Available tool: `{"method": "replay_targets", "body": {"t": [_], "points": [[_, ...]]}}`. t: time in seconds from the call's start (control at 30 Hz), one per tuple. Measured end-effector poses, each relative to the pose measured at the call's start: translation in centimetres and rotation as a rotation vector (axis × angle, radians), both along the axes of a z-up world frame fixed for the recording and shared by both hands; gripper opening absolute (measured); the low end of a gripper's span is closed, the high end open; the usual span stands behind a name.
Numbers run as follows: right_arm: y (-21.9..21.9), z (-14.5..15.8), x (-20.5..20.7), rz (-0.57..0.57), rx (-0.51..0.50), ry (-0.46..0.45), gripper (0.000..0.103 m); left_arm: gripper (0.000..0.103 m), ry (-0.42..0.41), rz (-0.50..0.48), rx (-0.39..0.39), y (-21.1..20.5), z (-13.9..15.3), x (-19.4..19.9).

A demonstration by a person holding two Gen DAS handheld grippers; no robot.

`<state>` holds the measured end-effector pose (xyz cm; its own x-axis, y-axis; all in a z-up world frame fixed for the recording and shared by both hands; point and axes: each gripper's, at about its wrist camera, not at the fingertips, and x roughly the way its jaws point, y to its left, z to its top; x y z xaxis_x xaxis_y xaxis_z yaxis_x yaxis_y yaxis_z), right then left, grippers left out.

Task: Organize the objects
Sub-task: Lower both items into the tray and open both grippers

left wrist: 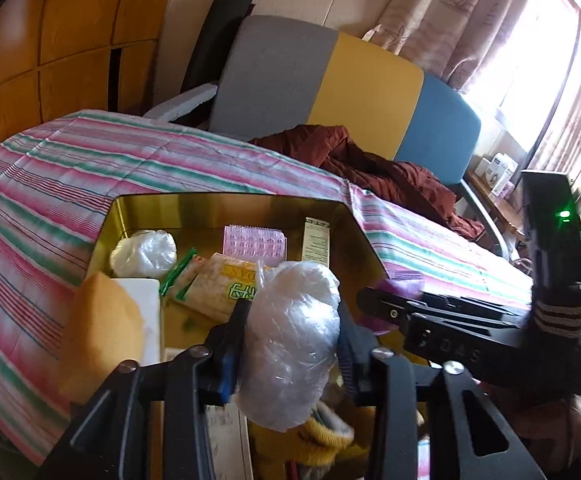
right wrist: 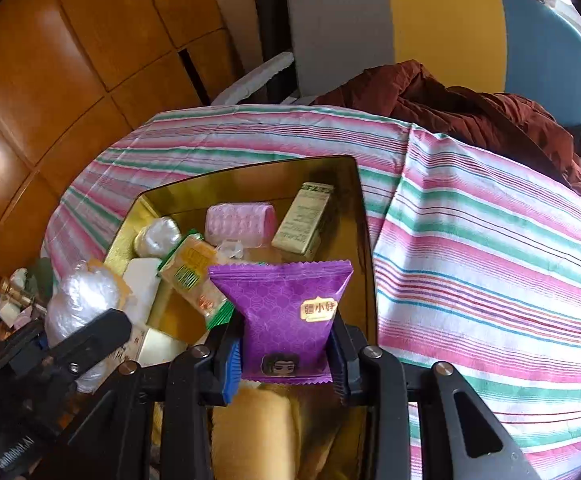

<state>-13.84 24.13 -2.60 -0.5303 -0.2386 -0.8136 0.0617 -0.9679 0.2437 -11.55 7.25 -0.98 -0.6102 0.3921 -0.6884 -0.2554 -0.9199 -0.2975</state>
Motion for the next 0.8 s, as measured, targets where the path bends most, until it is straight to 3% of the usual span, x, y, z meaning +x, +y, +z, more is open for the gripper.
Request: {"method": "replay_targets", "body": {"t": [0.37,0.5,0.8], "points": [[0.7,-1.3,-0.1,-0.039,-0.027,-0.024,0.041,0.045,-0.013,-0.001,-0.041,0.7,-1.5,-0.1],[0.9,-0.9,0.1,-0.047,-0.038,-0.001,0.048,0.045,0.017,0.011,-0.045,0.3,-0.8,0.7],[1.0,-0.3,0.7,-0.067,-0.041,0.012,0.048,0.048,0.053,0.02,-0.063,-0.4,0.0,2.4]]}}
